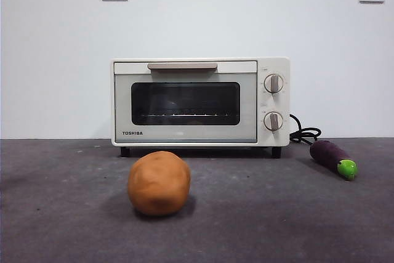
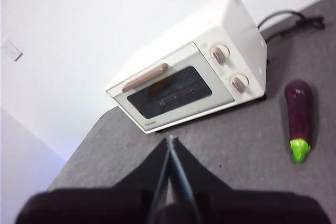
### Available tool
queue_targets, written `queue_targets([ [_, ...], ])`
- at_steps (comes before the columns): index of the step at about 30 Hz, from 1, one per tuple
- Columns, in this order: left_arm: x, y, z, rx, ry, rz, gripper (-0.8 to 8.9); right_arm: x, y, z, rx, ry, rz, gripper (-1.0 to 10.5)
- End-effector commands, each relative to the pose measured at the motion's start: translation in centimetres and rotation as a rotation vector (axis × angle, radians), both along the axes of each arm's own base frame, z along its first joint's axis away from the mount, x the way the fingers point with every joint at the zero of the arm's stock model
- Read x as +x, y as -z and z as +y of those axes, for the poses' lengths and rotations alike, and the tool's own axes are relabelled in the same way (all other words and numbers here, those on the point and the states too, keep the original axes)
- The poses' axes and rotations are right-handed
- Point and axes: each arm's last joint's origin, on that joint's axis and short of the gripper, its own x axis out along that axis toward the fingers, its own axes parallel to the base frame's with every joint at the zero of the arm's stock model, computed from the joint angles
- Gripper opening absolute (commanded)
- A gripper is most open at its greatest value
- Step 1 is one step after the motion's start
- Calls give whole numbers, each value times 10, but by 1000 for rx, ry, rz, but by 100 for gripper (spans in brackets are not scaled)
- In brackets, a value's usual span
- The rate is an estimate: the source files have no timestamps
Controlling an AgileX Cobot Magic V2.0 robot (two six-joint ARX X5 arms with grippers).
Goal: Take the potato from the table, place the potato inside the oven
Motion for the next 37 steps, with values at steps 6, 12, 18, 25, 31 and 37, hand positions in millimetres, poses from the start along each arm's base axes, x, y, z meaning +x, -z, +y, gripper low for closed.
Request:
queue_targets([
  [6,47,-32,-4,-29,183,117,-6,0,-35,0,-110,-4,-31,-5],
  [12,90,-52,-10,-4,307,168,-6,6,-61,0,-205,-19,14,-3],
  [18,135,-73,-26,12,420,204,-6,17,-81,0,-210,-49,82,-1],
  [25,186,-88,-51,77,524,289,-6,31,-96,1,-200,-93,106,0],
  [31,227,-89,-71,88,568,327,-6,40,-101,1,-193,-106,203,0],
  [37,263,-81,-86,75,620,363,-6,53,-108,1,-186,-123,263,0],
])
